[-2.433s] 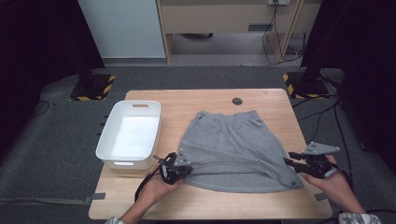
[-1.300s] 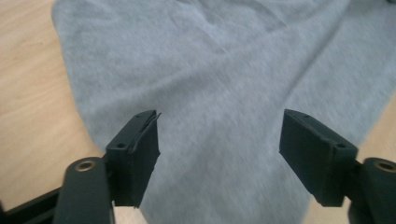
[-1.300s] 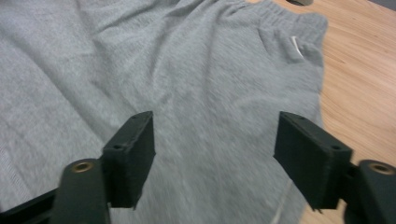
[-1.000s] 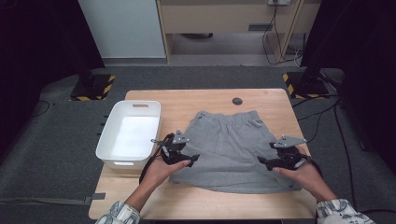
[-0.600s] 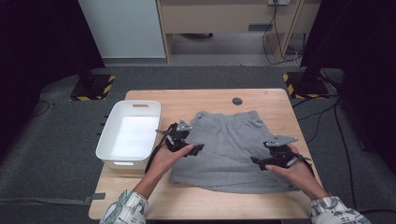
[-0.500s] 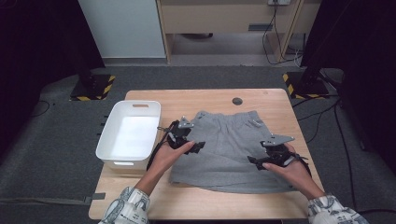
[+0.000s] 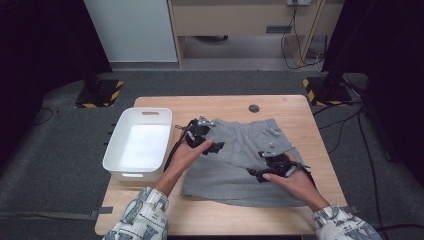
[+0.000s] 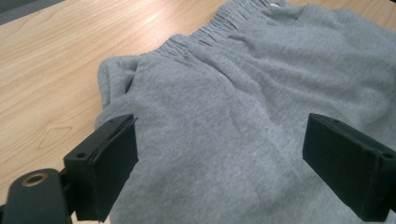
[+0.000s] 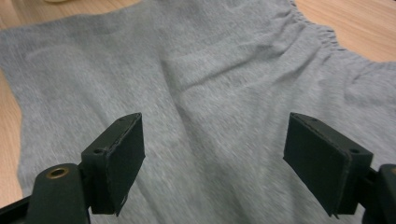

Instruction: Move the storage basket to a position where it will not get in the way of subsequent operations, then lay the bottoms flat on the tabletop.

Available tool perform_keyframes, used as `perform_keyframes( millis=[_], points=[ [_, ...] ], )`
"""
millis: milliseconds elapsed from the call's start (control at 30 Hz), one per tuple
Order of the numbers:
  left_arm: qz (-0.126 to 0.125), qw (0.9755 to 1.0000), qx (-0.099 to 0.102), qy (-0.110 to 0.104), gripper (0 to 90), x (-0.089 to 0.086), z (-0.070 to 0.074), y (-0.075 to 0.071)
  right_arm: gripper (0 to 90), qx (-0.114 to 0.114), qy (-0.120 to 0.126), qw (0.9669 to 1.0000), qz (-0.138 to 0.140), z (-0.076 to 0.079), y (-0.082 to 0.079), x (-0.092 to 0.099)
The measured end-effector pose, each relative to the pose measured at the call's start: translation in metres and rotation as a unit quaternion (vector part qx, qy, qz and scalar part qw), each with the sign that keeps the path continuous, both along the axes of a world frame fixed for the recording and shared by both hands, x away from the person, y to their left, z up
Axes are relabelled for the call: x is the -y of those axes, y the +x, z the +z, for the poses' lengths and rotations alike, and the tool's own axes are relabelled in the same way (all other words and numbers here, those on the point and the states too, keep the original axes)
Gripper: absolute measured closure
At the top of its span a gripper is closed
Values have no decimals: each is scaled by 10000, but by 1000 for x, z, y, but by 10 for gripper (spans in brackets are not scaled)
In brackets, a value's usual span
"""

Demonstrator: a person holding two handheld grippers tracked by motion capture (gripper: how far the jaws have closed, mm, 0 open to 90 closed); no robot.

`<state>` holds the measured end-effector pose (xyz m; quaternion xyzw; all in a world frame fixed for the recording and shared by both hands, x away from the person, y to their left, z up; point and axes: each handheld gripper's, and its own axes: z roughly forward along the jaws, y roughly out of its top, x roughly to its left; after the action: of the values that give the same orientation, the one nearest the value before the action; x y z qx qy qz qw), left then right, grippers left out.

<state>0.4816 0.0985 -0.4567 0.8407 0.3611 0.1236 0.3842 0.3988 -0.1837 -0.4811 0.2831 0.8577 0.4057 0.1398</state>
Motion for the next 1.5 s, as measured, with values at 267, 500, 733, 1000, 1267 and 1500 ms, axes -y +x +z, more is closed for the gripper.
perform_keyframes(
  millis=[267, 500, 733, 1000, 1267, 1500],
  points=[
    [118, 9999, 29, -24, 100, 1, 6, 11, 265, -38, 79, 9999, 148, 3, -1, -25],
    [238, 9995, 66, -201, 103, -8, 12, 13, 295, -65, 25, 9986, 528, 0, -11, -64],
    [314, 9992, 20, -259, 100, -16, 12, 16, 308, -162, 89, 9969, 763, -5, -19, -96],
    [351, 9992, 24, -192, 93, -19, 20, 18, 337, -225, 152, 9948, 983, -11, -29, -123],
    [339, 9992, 43, -205, 91, -24, 24, 15, 366, -291, 215, 9928, 1140, -18, -37, -146],
    [340, 9992, 54, -215, 92, -26, 26, 14, 366, -347, 305, 9908, 1272, -26, -45, -171]
  ],
)
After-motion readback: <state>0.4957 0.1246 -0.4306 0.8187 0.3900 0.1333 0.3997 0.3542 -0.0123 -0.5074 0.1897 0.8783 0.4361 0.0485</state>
